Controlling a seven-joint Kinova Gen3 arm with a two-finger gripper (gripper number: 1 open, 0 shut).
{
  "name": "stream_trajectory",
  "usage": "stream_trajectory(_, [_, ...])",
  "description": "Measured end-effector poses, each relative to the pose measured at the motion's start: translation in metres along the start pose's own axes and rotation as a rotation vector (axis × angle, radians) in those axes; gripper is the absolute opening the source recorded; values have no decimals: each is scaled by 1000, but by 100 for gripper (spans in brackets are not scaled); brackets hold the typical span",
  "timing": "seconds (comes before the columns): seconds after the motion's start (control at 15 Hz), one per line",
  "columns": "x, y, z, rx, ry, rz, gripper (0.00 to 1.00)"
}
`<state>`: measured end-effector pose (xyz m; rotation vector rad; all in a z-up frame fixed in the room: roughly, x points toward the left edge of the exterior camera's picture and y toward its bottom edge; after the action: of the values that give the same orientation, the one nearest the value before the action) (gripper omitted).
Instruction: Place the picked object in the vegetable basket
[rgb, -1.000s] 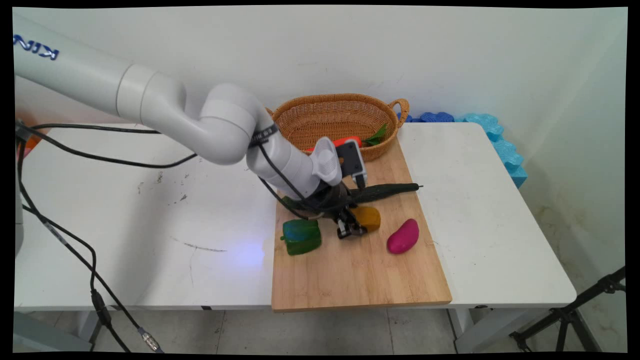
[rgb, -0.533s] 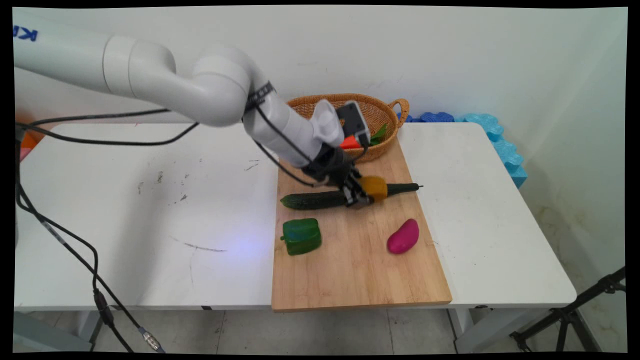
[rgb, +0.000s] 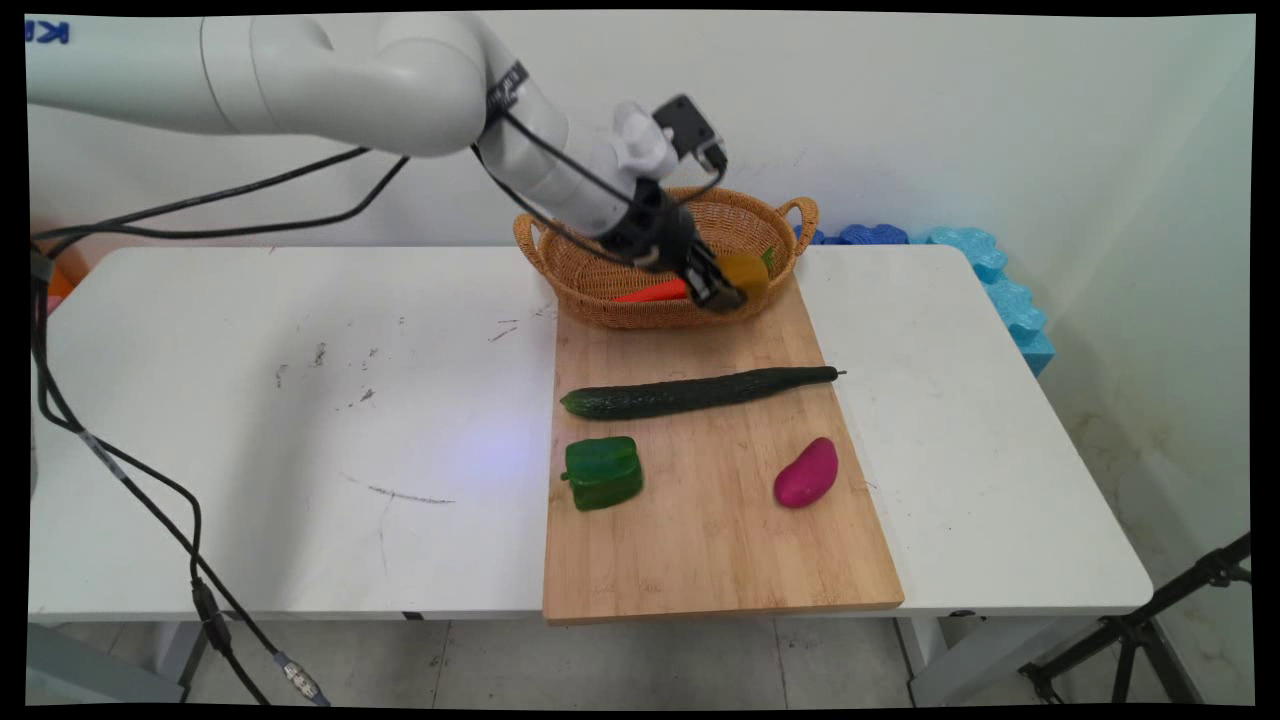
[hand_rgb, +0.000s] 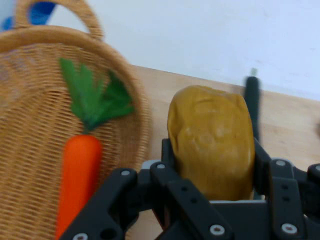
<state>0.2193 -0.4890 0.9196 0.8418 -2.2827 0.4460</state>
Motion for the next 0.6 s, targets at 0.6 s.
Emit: stream_trajectory(0.6, [-13,-97,30,136,-14,-60,0])
